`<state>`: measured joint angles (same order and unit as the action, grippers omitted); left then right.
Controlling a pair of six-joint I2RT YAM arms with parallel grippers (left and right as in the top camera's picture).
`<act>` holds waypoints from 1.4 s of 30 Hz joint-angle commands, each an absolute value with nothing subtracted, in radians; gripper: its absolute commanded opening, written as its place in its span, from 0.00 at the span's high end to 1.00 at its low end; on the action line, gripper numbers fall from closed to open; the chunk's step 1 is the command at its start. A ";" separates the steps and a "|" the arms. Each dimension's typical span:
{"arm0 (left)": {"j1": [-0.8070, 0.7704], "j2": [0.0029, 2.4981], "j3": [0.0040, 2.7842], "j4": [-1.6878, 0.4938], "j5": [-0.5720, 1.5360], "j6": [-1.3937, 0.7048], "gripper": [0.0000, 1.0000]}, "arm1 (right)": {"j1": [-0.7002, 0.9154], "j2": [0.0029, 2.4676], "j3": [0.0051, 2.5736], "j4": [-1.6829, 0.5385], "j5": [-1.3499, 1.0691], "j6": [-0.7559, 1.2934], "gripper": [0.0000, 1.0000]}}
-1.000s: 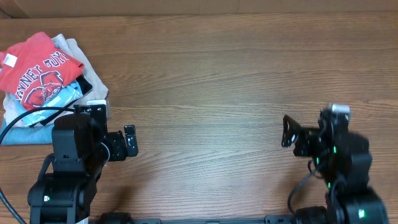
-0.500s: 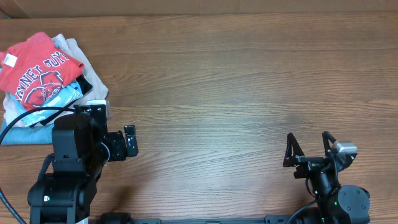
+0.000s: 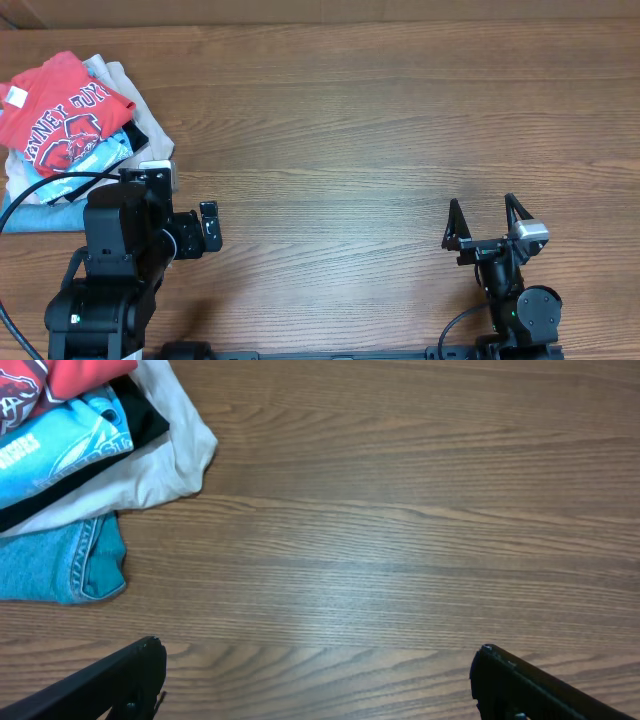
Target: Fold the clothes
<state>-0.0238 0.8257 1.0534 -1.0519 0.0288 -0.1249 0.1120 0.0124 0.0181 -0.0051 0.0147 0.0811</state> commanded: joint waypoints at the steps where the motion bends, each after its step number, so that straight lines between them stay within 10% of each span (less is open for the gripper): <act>1: -0.018 0.825 1.052 -1.050 0.022 -0.136 0.00 | 0.109 0.002 0.008 -0.019 0.011 0.085 0.00; 42: -0.141 0.738 1.033 -1.183 -0.009 -0.135 0.00 | 0.111 0.008 0.009 -0.084 -0.001 0.084 0.00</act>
